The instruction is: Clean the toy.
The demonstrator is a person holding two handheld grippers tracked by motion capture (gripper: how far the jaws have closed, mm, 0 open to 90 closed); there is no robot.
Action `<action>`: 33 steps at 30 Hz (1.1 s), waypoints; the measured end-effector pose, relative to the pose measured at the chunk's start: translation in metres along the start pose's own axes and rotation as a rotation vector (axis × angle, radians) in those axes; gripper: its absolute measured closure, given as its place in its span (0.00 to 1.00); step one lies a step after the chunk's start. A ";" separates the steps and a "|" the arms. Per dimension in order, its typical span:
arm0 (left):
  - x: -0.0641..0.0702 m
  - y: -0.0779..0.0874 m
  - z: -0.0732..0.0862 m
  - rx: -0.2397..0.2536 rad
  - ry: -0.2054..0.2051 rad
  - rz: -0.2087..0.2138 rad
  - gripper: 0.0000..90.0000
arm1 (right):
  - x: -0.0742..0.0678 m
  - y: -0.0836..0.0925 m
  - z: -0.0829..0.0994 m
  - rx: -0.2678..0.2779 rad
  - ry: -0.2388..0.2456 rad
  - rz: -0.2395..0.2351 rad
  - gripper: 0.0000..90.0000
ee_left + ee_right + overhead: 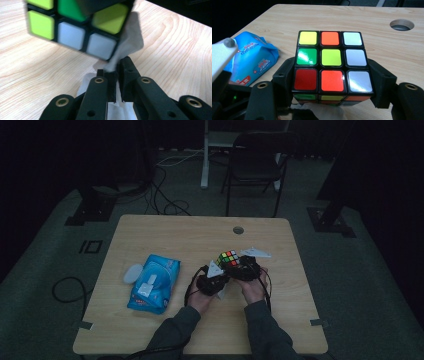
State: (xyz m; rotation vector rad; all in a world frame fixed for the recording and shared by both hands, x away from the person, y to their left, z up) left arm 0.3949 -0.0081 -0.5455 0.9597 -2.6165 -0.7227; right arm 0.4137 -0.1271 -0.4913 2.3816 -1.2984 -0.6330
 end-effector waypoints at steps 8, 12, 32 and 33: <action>-0.014 0.013 0.005 0.004 0.006 -0.036 0.95 | 0.006 0.006 -0.001 0.015 -0.004 0.003 0.38; -0.022 0.017 0.007 0.007 0.021 -0.058 0.95 | 0.006 0.008 -0.001 0.020 0.007 -0.005 0.38; -0.055 0.027 -0.001 0.054 0.101 -0.118 0.95 | -0.006 0.007 0.003 0.004 0.021 -0.080 0.38; -0.056 0.027 -0.001 0.055 0.108 -0.120 0.95 | -0.007 0.006 0.003 0.000 0.022 -0.083 0.38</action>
Point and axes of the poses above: each handheld gripper's, and its own axes: y roughly backward along the jaws, z roughly out of its underside, x roughly to its right, the point moved 4 cm from there along -y, roughly forward along the jaws
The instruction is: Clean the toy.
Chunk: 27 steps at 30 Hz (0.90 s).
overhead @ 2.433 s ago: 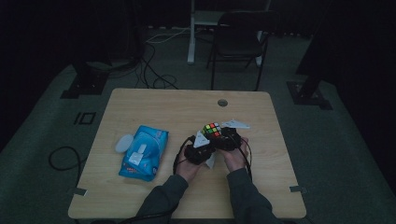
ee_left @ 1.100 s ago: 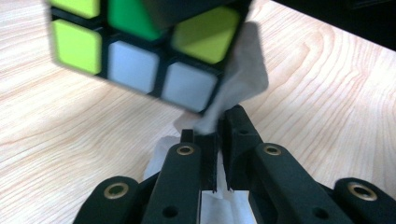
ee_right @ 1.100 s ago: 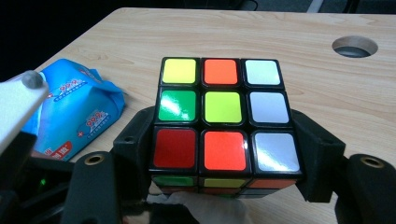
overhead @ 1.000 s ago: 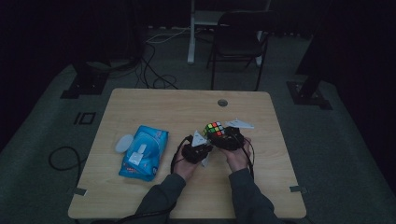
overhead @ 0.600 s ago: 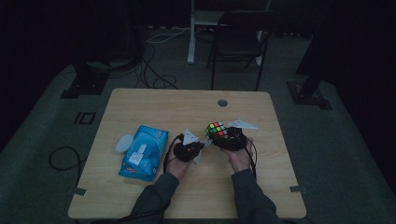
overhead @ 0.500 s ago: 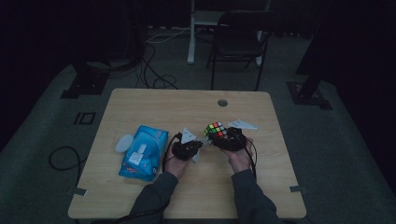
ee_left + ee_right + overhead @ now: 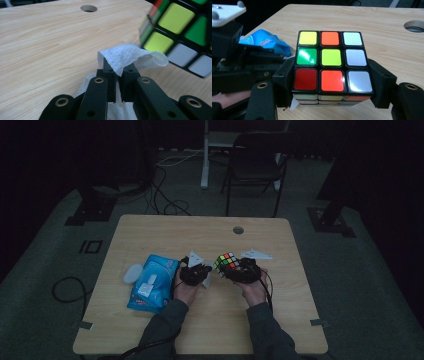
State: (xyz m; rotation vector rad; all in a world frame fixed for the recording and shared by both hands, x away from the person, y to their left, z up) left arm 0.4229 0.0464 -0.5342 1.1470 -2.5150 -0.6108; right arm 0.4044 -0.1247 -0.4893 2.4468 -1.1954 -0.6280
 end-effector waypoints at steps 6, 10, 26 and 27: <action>0.001 -0.001 0.000 -0.006 -0.011 0.002 0.95 | -0.003 -0.003 0.000 -0.004 0.008 -0.013 0.38; 0.007 -0.005 0.001 -0.013 -0.031 0.021 0.95 | -0.004 -0.005 -0.001 -0.004 0.002 -0.020 0.38; 0.038 -0.016 0.011 -0.041 -0.133 0.150 0.95 | -0.005 -0.008 -0.002 -0.002 -0.005 -0.028 0.38; 0.039 -0.016 0.011 -0.041 -0.135 0.156 0.95 | -0.006 -0.008 -0.002 -0.002 -0.007 -0.029 0.38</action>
Point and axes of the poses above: each handheld gripper's, and its own axes: y roughly backward along the jaws, z roughly out of its underside, x roughly to its right, the point moved 4 cm from there along -y, roughly forward along the jaws
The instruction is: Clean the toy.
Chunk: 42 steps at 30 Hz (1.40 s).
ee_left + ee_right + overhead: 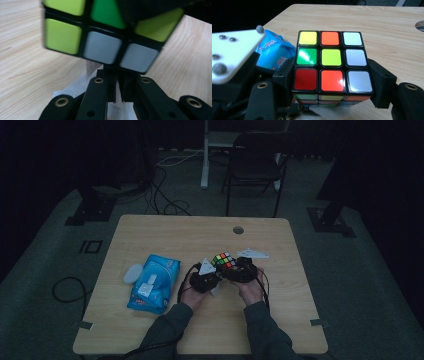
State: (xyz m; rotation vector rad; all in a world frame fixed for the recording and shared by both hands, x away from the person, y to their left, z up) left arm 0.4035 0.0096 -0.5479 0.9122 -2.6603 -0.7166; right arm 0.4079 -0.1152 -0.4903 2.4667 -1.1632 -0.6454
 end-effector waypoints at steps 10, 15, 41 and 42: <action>-0.007 0.003 -0.001 0.013 0.013 -0.019 0.95 | -0.002 0.001 0.000 -0.003 0.004 -0.014 0.38; -0.017 0.008 -0.003 0.026 0.027 -0.043 0.96 | -0.002 0.001 0.001 -0.004 0.000 -0.020 0.38; -0.030 0.015 -0.005 0.034 0.037 -0.098 0.96 | 0.003 0.002 0.003 -0.007 -0.012 -0.016 0.38; -0.027 0.013 -0.005 0.030 0.029 -0.088 0.96 | 0.003 0.001 0.002 -0.005 -0.012 -0.018 0.38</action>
Point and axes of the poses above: each handheld gripper's, and its own axes: y roughly backward along the jaws, z roughly out of its underside, x roughly to its right, the point moved 4 cm from there along -y, roughly forward along the jaws
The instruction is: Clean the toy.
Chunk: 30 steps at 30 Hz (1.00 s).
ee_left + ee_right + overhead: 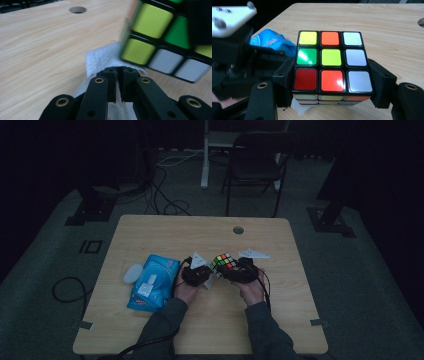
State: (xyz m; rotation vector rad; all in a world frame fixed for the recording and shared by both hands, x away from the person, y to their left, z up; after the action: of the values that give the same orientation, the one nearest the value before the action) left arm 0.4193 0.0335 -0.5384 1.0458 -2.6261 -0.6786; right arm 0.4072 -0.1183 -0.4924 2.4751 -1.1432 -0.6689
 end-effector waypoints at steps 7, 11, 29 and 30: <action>0.024 -0.004 0.003 -0.013 -0.075 0.043 0.96 | -0.002 -0.002 -0.003 0.008 -0.002 -0.007 0.38; 0.032 -0.004 0.004 -0.017 -0.102 0.061 0.95 | -0.001 -0.001 -0.003 0.012 -0.008 -0.005 0.38; 0.010 0.027 0.006 0.029 -0.058 -0.046 0.95 | 0.013 0.007 -0.003 0.014 -0.006 0.035 0.38; 0.008 0.029 0.006 0.032 -0.049 -0.053 0.95 | 0.013 0.007 -0.002 0.013 -0.003 0.039 0.38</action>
State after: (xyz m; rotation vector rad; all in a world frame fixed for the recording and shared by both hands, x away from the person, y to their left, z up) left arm 0.3948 0.0481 -0.5287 1.1255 -2.6676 -0.6840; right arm 0.4113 -0.1324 -0.4904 2.4571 -1.1972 -0.6564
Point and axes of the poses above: each handheld gripper's, and its own axes: y roughly backward along the jaws, z roughly out of its underside, x roughly to its right, the point moved 4 cm from there along -y, roughly forward along the jaws
